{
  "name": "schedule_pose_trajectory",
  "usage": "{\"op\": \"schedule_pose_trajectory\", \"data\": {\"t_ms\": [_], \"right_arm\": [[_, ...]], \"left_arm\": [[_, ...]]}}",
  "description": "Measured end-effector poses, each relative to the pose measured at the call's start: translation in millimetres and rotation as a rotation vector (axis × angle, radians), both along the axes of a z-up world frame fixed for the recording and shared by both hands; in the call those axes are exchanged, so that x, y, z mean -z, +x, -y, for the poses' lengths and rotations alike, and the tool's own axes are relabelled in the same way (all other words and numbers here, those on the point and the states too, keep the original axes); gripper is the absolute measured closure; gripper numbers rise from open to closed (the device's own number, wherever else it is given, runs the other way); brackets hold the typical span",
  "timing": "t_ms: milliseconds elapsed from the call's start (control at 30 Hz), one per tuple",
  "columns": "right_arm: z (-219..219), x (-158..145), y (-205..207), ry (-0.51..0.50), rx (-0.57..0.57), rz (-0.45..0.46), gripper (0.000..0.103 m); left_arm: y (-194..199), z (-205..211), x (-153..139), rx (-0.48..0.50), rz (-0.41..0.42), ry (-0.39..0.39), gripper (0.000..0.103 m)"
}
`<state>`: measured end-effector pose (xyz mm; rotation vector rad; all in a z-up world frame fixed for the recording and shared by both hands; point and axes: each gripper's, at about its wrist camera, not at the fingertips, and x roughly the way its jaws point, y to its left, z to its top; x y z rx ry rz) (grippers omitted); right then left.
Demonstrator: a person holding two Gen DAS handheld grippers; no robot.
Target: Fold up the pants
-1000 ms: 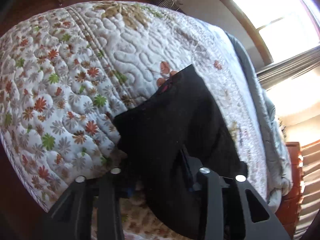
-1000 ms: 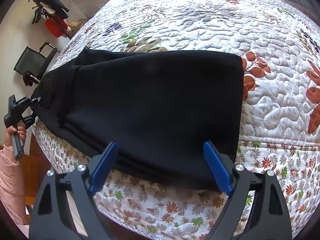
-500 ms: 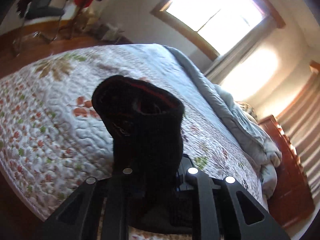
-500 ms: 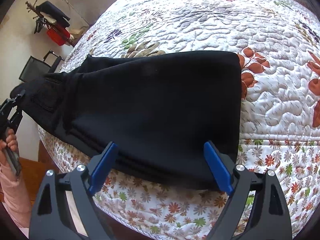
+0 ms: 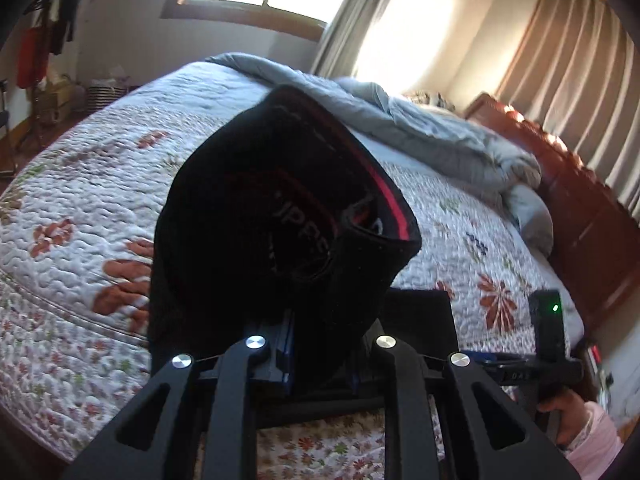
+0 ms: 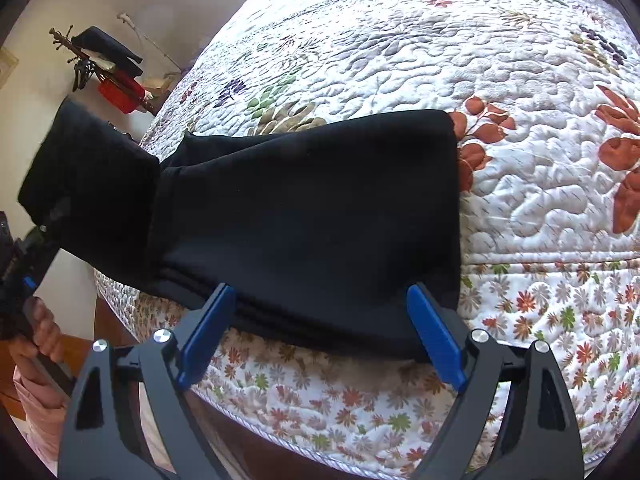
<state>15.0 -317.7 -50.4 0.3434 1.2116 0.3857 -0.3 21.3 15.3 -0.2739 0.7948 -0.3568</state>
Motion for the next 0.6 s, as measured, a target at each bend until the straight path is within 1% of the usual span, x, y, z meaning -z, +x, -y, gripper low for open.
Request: {"op": "schedule_pose_trajectory", "data": {"t_ms": [133, 233, 300, 333, 400, 433, 467, 500, 533, 600], "right_arm": [[6, 4, -1, 0.005, 0.008, -0.004, 0.015], [8, 6, -1, 0.005, 0.017, -0.009, 0.015], [9, 8, -2, 0.008, 0.021, -0.012, 0.015], [10, 9, -2, 0.011, 0.024, -0.013, 0.015], [12, 10, -3, 0.017, 0.031, -0.017, 0.015], [13, 10, -3, 0.022, 0.033, -0.018, 0.015], [14, 11, -3, 0.024, 0.034, -0.019, 0.015], [14, 11, -3, 0.024, 0.035, -0.02, 0.015], [15, 11, -3, 0.023, 0.035, -0.022, 0.015], [16, 11, -2, 0.02, 0.035, -0.025, 0.015]], "left_arm": [[5, 28, 20, 0.053, -0.049, 0.05, 0.083], [5, 47, 34, 0.09, -0.08, 0.096, 0.081], [8, 55, 45, 0.117, -0.108, 0.116, 0.072], [9, 60, 52, 0.14, -0.134, 0.119, 0.064], [11, 67, 60, 0.167, -0.172, 0.12, 0.053], [10, 72, 61, 0.19, -0.193, 0.109, 0.046], [8, 73, 60, 0.201, -0.2, 0.104, 0.043], [4, 74, 56, 0.228, -0.204, 0.081, 0.042], [0, 70, 48, 0.26, -0.201, 0.023, 0.041], [-7, 58, 28, 0.281, -0.177, -0.086, 0.039]]}}
